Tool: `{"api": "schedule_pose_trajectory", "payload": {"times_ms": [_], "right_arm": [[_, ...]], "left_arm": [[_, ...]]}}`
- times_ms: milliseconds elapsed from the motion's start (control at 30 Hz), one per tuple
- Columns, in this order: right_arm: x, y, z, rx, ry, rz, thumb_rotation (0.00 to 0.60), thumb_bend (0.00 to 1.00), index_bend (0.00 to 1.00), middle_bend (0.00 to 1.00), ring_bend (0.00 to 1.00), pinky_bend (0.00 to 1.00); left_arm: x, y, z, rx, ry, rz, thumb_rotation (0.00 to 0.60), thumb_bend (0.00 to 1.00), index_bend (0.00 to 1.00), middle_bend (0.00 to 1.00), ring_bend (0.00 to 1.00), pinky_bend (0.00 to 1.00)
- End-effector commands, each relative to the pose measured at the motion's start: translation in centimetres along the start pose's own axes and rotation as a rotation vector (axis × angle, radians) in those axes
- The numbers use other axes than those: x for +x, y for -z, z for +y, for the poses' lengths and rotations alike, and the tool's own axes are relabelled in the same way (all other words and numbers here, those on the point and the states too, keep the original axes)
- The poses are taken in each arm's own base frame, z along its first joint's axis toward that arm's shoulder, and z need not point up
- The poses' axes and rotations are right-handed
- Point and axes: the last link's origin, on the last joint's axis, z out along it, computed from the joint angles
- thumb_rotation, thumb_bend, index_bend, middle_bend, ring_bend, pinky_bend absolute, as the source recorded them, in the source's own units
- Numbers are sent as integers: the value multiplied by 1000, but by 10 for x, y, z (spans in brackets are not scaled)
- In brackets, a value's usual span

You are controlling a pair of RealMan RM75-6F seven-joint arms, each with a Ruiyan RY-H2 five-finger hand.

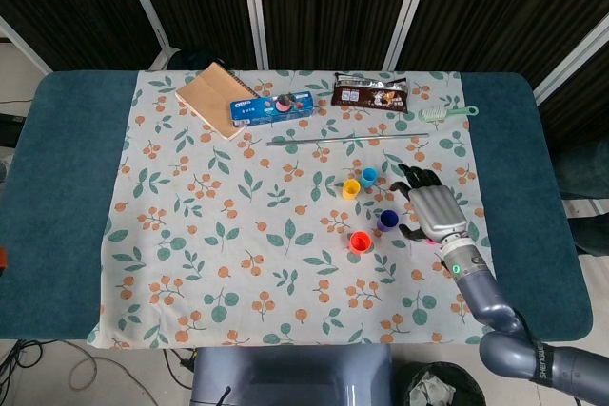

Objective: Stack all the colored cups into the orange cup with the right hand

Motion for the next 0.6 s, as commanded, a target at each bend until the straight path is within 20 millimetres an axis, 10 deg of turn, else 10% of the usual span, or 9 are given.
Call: {"api": "schedule_pose_trajectory", "payload": {"times_ms": [33, 600], "right_arm": [[-10, -9, -4, -16, 16, -20, 600, 354, 279, 0, 16, 87], [-41, -20, -6, -52, 39, -85, 600, 354, 315, 0, 16, 87]], "left_arm": [[0, -1, 0, 0, 1, 0, 600, 391, 139, 32, 10, 118], [0, -1, -1, 6, 1, -2, 600, 392, 139, 32, 10, 118]]}}
